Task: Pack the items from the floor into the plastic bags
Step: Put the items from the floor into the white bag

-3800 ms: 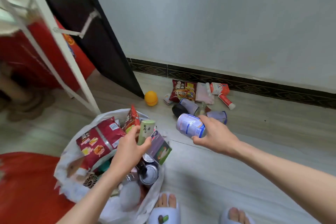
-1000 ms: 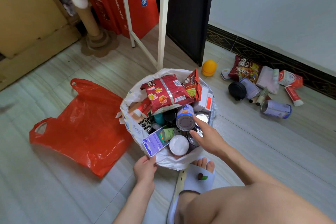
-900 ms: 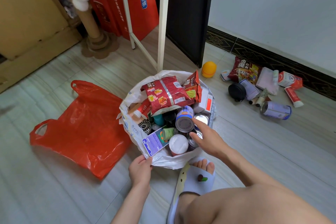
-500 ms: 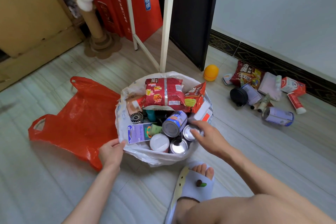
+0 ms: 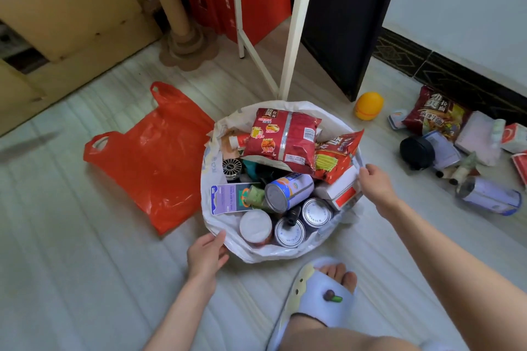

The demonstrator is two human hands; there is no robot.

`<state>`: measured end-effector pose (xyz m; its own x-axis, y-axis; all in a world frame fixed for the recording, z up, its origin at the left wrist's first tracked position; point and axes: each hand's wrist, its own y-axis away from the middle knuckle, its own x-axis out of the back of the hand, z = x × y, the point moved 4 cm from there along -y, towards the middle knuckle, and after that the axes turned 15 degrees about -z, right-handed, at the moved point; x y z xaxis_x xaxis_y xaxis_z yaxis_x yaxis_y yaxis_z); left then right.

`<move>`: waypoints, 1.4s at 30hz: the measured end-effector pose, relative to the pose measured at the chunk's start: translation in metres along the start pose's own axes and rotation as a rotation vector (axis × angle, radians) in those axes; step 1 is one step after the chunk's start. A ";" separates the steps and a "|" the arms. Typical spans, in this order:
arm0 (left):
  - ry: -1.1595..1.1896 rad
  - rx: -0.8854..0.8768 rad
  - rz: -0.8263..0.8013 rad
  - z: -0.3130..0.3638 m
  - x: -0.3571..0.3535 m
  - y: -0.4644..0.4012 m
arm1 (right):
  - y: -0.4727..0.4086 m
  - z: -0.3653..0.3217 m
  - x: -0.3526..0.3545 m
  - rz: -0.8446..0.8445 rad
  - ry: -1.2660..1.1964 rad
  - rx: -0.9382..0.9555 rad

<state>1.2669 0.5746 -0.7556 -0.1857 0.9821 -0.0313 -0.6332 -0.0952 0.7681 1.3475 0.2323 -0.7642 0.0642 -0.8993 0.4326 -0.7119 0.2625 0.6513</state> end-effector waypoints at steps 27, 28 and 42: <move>-0.180 -0.617 0.132 0.161 -0.023 0.059 | 0.093 0.056 -0.009 -0.096 0.156 -0.061; -0.202 -0.628 0.121 0.162 -0.028 0.062 | 0.097 0.062 -0.009 -0.109 0.164 -0.074; -0.296 -0.665 0.090 0.153 -0.052 0.029 | 0.015 -0.016 0.046 -0.203 -0.274 0.019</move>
<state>1.3736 0.5460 -0.6337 -0.1072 0.9596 0.2600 -0.9647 -0.1636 0.2062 1.3508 0.2008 -0.7246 0.0180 -0.9938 0.1101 -0.7170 0.0639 0.6941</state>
